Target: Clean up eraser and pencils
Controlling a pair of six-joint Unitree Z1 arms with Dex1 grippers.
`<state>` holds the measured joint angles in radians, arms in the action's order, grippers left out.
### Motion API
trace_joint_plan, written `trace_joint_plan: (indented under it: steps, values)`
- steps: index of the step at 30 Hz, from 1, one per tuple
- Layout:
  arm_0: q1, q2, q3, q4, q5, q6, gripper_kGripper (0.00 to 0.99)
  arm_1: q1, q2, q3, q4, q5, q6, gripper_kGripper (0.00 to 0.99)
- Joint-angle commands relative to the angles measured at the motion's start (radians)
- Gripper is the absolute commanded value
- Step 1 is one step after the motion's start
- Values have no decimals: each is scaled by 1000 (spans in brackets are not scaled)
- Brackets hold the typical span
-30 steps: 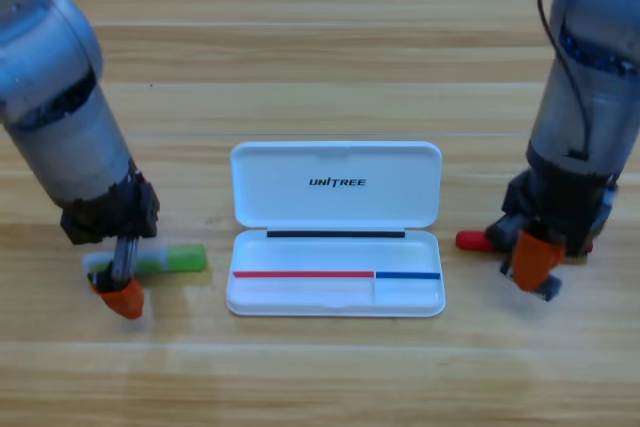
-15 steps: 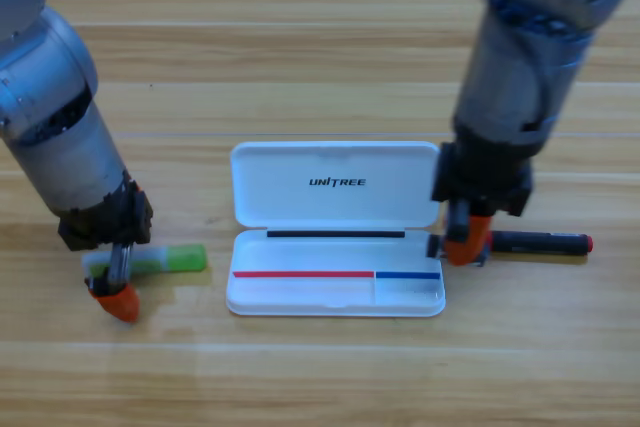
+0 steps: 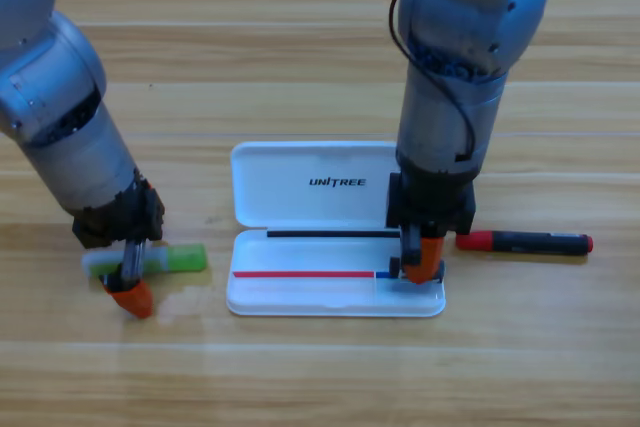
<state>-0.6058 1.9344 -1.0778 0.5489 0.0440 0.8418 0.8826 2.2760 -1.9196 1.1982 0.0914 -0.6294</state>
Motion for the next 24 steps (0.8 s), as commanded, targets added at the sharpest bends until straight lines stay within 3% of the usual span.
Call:
trace_joint_plan:
  steps: [1, 5, 9, 12, 14, 16, 18, 22, 24]
  values:
    - [20, 100, 15, -37, -12, 5, 948, 21, 79, -10, 11, -9, -12, 0]
    - [18, 127, 10, -37, -10, 10, 885, 21, 88, -16, 11, -10, -12, 0]
    - [21, 143, 6, -43, -4, 30, 701, 21, 92, -25, 11, -10, -12, 0]
    - [23, 153, -4, -40, -1, 68, 476, 19, 94, -29, 11, -10, -12, 0]
    - [26, 158, -14, -35, -7, 92, 242, 19, 96, -29, 11, -10, -12, 0]
    - [26, 158, -17, -35, -7, 95, 0, 18, 97, -29, 11, -10, -12, 167]
    - [26, 153, -17, -35, -3, 86, 0, 16, 96, -24, 11, -10, -13, 267]
    - [27, 133, -4, -35, 16, 77, 0, 16, 89, -19, 11, -10, -15, 623]
    - [27, 121, 6, -33, 23, 83, 0, 16, 76, -18, 14, -10, -15, 703]
